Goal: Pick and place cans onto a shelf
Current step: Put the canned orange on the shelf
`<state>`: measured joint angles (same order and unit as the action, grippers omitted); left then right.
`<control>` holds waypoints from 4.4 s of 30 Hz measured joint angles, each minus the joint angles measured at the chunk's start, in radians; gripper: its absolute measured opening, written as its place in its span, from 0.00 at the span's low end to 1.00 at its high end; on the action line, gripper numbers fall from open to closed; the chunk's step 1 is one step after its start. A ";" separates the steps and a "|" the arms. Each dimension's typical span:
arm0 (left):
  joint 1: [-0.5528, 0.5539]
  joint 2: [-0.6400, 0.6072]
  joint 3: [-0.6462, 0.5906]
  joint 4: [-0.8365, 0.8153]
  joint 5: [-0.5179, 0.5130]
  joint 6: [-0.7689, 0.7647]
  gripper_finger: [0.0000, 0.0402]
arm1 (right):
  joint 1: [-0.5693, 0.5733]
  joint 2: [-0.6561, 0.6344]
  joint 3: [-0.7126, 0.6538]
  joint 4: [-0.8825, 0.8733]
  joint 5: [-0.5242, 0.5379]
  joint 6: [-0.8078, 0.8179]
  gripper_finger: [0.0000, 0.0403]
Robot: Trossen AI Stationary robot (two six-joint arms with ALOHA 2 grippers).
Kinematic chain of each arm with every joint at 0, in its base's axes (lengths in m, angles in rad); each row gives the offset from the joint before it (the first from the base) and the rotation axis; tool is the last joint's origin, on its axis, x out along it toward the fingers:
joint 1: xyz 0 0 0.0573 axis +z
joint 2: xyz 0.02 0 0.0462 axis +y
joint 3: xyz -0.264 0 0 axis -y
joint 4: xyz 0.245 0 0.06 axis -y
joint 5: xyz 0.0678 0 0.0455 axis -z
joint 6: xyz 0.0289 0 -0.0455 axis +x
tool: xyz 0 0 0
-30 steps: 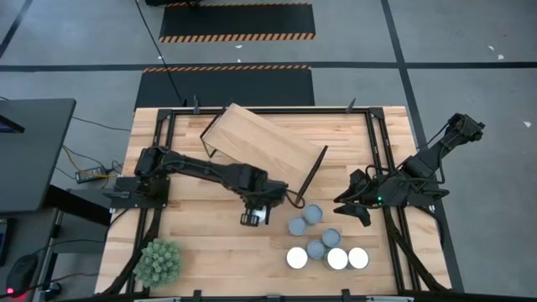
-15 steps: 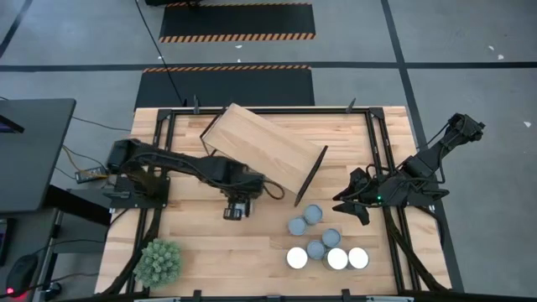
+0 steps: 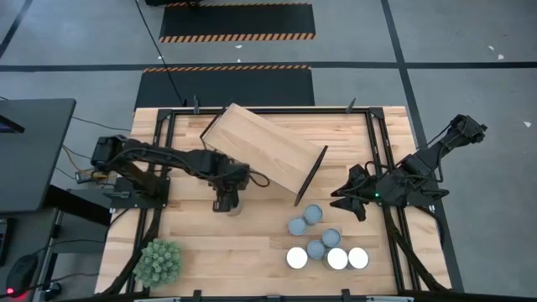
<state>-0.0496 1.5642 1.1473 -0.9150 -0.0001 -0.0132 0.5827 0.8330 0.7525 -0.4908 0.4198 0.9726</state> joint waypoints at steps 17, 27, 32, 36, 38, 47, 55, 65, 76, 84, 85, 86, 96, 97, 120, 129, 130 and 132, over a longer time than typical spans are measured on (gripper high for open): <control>0.011 0.003 0.008 0.028 0.024 -0.040 0.20 | -0.045 0.000 0.000 0.008 -0.001 -0.005 0.54; 0.011 0.003 0.087 0.022 0.022 -0.085 0.45 | -0.044 0.000 0.000 0.022 0.005 -0.007 0.54; -0.004 0.003 0.092 0.019 0.092 -0.133 0.67 | -0.044 0.000 0.000 0.023 0.007 -0.007 0.54; -0.023 0.003 0.092 0.027 0.102 -0.133 0.87 | -0.044 0.000 0.000 0.023 0.018 -0.007 0.54; -0.027 0.003 0.092 0.026 0.102 -0.133 0.96 | -0.044 0.000 0.000 0.023 0.027 -0.007 0.54; -0.029 0.006 0.091 0.004 0.092 -0.100 0.99 | -0.044 0.000 0.000 0.024 0.033 -0.015 0.54; -0.042 0.007 0.090 0.004 0.076 -0.072 0.99 | -0.044 0.000 0.000 0.024 0.036 -0.015 0.54; -0.044 0.007 0.090 0.004 0.049 -0.046 0.99 | -0.044 0.000 0.000 0.026 0.058 -0.015 0.54; -0.075 0.007 0.089 -0.004 -0.003 -0.001 0.99 | -0.044 0.000 0.000 0.026 0.058 -0.015 0.54; -0.094 0.053 0.088 -0.018 0.000 -0.001 0.99 | -0.044 0.000 0.000 0.041 0.059 -0.030 0.54; -0.095 0.060 0.088 -0.018 -0.007 -0.001 0.99 | -0.044 0.000 0.000 0.040 0.058 -0.031 0.54; -0.097 0.066 0.088 -0.017 -0.010 -0.001 0.99 | -0.044 0.000 0.000 0.042 0.058 -0.032 0.54; -0.100 0.100 0.089 -0.040 -0.014 0.017 0.99 | -0.044 0.000 0.000 0.045 0.058 -0.034 0.54; -0.101 0.104 0.089 -0.040 -0.014 0.025 0.99 | -0.044 0.000 0.000 0.045 0.059 -0.034 0.54; -0.106 0.151 0.089 -0.056 0.002 0.076 0.78 | -0.044 0.000 0.000 0.045 0.061 -0.045 0.54; -0.089 0.142 0.268 -0.257 0.031 0.180 0.78 | -0.044 0.000 0.000 0.045 0.061 -0.056 0.54; -0.083 0.142 0.299 -0.294 0.032 0.200 0.78 | -0.044 0.000 0.000 0.045 0.061 -0.056 0.54; -0.068 0.142 0.357 -0.357 0.032 0.226 0.78 | -0.044 0.000 0.000 0.045 0.061 -0.057 0.54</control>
<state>-0.1177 1.7061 1.5045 -1.2717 0.0322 0.2132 0.5388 0.8333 0.7524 -0.4457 0.4808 0.9157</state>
